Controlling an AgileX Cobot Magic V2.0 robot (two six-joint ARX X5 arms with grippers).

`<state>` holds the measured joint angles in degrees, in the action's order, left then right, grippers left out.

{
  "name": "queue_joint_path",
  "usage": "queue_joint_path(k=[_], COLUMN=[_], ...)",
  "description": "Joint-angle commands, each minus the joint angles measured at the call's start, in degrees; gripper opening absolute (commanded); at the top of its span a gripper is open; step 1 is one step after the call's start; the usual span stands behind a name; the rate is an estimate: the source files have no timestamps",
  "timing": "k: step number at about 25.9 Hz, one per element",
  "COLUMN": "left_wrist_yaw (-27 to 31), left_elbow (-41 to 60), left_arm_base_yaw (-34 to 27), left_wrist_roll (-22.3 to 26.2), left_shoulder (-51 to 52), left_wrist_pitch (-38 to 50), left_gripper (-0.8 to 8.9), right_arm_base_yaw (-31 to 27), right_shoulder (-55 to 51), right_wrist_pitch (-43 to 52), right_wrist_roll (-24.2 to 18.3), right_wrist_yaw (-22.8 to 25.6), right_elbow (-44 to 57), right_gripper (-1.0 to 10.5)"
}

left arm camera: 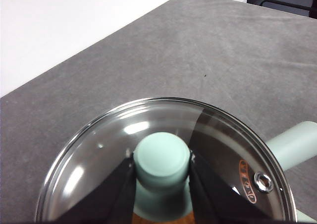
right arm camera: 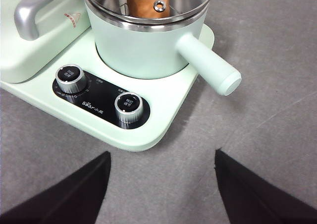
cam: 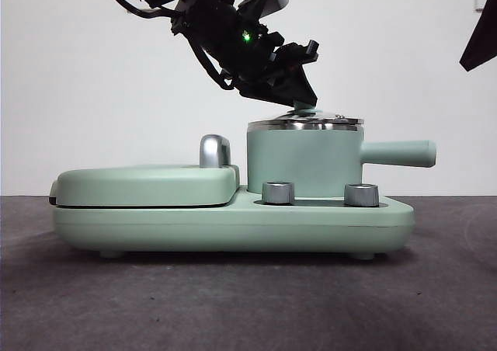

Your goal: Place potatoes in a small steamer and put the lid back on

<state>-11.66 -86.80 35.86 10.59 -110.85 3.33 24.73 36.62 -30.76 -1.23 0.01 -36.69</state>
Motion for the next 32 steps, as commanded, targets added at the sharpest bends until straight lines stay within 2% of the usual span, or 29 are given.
queue_joint_path(k=[1,5,15,22,32], left_wrist_yaw=[1.2,1.2,2.7,2.7,2.7], left_elbow=[-1.7,-1.7,-1.8,-1.8,-4.6], left_arm_base_yaw=[0.2,0.4,1.3,1.7,1.8], left_wrist_roll=[1.0,1.0,5.4,5.2,5.0], left_shoulder=[-0.9,-0.9,-0.9,-0.9,-0.8], left_wrist_pitch=[0.3,-1.5,-3.9,-4.7,-10.3], left_gripper=[0.09,0.09,0.09,0.08,0.08], right_arm_base_yaw=[0.4,0.4,0.4,0.4,0.4], right_shoulder=[0.3,0.3,0.3,0.3,0.3], right_wrist_pitch=[0.2,0.2,0.2,0.0,-0.7], right_wrist_roll=[0.6,0.6,0.6,0.6,0.6], right_wrist_yaw=[0.1,0.1,0.1,0.1,0.0], right_elbow=[0.0,0.0,0.0,0.0,0.0], right_gripper=[3.2,3.2,3.2,3.2,3.2])
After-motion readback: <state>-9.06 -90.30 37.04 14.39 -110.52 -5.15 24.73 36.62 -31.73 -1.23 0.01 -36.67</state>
